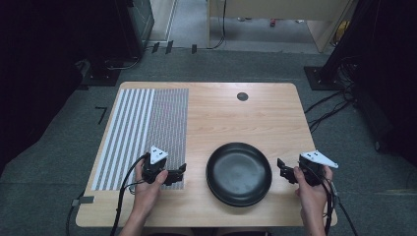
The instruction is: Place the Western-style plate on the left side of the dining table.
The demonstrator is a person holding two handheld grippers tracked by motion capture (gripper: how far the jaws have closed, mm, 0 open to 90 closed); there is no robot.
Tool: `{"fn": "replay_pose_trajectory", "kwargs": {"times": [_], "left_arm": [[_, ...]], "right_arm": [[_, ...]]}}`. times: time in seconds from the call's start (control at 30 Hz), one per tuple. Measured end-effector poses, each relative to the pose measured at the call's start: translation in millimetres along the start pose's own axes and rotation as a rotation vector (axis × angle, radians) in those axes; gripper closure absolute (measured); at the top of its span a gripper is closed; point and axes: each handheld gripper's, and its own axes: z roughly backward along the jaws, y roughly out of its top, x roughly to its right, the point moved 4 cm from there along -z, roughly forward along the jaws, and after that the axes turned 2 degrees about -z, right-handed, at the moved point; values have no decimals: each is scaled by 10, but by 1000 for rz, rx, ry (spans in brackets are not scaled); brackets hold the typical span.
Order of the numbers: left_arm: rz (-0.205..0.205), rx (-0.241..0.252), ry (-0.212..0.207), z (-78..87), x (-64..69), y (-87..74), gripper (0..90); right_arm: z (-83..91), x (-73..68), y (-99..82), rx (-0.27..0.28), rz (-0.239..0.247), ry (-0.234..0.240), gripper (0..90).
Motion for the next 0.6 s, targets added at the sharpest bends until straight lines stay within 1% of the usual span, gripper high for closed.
{"fn": "replay_pose_trajectory", "kwargs": {"times": [0.13,0.27,0.37,0.43,0.6], "left_arm": [[-4,3,-12,-16,70,4,122],[-12,-5,-26,-52,164,-6,122],[-22,-6,-15,-79,226,-14,127],[-30,-8,-18,-89,260,-16,128],[-32,-12,-30,-108,318,-27,128]], "right_arm": [[-28,-63,-5,-8,9,16,140],[-44,-126,-5,-11,17,33,140],[-52,-170,-6,-14,22,48,140],[-56,-193,-6,-14,25,54,140],[-60,-236,-7,-15,29,67,140]]}}
